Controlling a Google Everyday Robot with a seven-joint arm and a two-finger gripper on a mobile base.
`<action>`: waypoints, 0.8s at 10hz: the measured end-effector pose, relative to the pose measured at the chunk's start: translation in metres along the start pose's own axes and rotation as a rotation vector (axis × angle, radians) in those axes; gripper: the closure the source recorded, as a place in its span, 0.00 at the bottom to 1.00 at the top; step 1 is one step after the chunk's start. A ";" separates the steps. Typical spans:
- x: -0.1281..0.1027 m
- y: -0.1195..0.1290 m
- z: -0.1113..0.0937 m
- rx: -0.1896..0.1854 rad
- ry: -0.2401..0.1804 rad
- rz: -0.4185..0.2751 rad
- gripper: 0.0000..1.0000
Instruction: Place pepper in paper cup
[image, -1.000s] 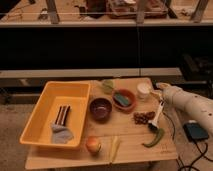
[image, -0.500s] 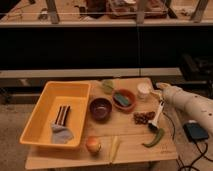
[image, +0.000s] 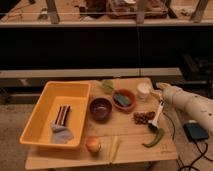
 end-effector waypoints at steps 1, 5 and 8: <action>0.000 0.000 0.000 0.000 0.000 0.000 0.57; -0.011 -0.007 -0.013 0.052 0.096 0.055 0.57; -0.027 -0.023 -0.039 0.157 0.186 0.129 0.57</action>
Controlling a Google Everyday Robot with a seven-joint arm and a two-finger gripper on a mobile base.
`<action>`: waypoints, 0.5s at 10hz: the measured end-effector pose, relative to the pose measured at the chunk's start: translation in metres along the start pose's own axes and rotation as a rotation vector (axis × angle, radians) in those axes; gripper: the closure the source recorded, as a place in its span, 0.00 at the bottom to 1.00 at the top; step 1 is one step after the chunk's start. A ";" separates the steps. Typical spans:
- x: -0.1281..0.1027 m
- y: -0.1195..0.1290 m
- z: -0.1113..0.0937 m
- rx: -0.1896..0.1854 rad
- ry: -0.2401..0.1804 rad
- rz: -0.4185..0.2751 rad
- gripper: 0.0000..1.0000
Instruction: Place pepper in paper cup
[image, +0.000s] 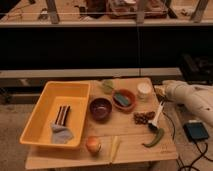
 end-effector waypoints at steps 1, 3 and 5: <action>-0.002 -0.003 -0.004 0.012 0.005 0.007 0.57; -0.003 -0.004 0.004 0.012 0.047 0.020 0.57; 0.008 -0.009 0.017 0.023 0.157 0.060 0.57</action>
